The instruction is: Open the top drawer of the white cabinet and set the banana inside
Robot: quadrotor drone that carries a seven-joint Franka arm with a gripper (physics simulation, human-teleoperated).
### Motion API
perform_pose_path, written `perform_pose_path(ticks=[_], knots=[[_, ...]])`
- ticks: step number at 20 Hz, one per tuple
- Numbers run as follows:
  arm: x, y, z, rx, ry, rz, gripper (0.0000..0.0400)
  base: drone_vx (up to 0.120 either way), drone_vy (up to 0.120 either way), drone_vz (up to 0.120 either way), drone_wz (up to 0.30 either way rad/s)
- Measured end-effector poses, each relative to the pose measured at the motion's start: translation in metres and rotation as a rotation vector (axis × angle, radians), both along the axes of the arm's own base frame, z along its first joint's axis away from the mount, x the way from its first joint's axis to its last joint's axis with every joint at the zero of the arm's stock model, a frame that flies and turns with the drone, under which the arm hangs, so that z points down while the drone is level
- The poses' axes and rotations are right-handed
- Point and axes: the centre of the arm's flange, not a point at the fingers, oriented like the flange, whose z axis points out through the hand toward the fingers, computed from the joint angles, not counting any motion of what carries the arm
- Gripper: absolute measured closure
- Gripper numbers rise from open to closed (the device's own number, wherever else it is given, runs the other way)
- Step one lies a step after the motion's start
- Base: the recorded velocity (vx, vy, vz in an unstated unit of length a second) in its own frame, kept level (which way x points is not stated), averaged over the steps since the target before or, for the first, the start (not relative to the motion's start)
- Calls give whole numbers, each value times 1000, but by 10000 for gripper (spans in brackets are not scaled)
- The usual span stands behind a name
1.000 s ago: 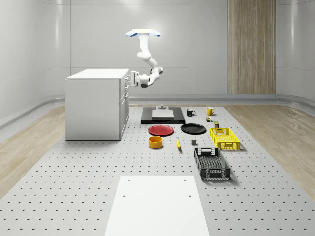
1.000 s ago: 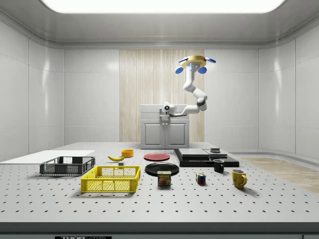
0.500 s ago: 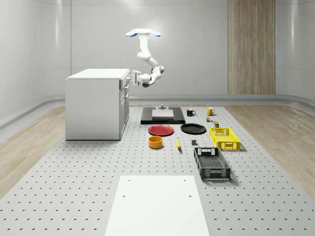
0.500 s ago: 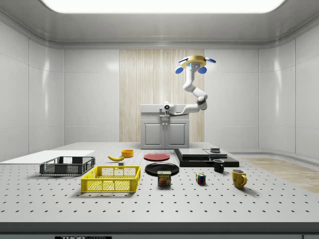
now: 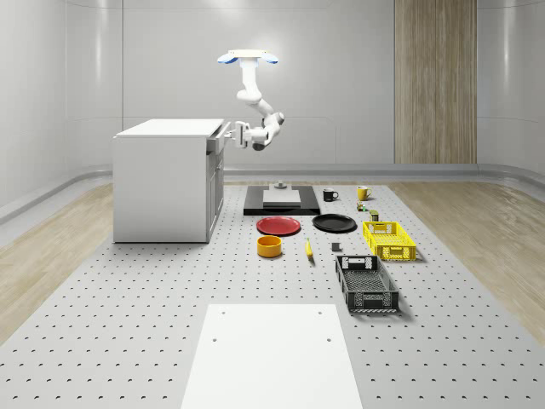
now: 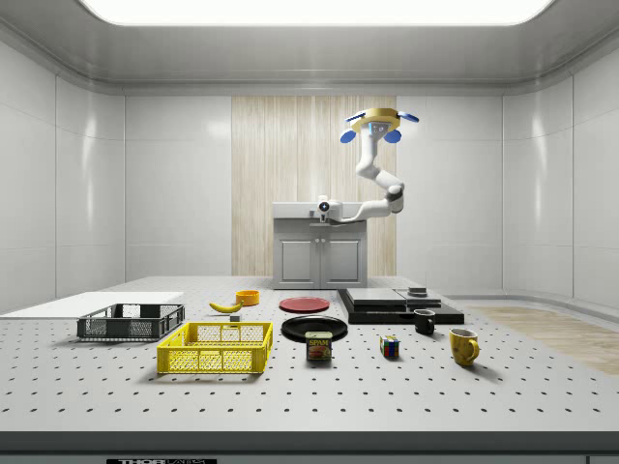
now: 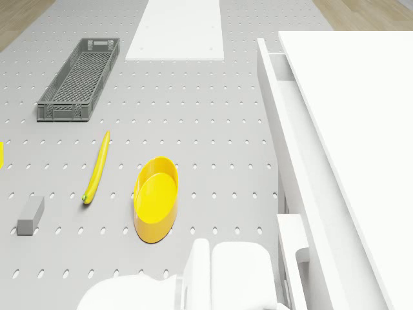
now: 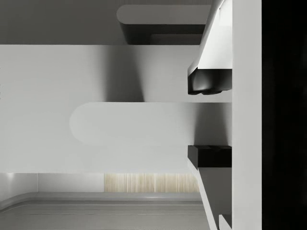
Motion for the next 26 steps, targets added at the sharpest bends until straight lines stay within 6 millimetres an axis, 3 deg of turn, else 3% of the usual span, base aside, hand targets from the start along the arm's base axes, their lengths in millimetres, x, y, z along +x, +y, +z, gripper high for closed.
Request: perform_pose_path(ticks=[1, 4, 9, 10, 11, 12, 15, 16, 17, 20, 25, 26], knots=[[0, -12, -6, -20, -95, 2, 179, 0, 0, 0, 0], [3, -27, -9, 4, -79, 1, 235, 0, 0, 0, 0], [4, -53, -10, 16, -47, 0, 238, 0, 0, 0, 0], [0, -60, -1, 5, -4, 0, 155, 0, 0, 0, 0], [0, -66, -2, 2, -15, 0, 163, 0, 0, 0, 0], [-2, -73, 3, -4, 11, -3, 119, 0, 0, 0, 0], [0, -88, -2, 3, -13, -3, 165, 0, 0, 0, 0], [4, -93, -13, -1, -57, -1, 179, 0, 0, 0, 0], [8, -98, -22, 4, -65, 1, 140, 0, 0, 0, 0], [7, -111, -17, 19, -55, 0, 66, 0, 93, 0, 0], [6, -122, -12, 32, -46, -1, 19, 0, 120, 0, 0], [6, -123, -12, 33, -45, -1, 15, 0, -120, 0, 0]])
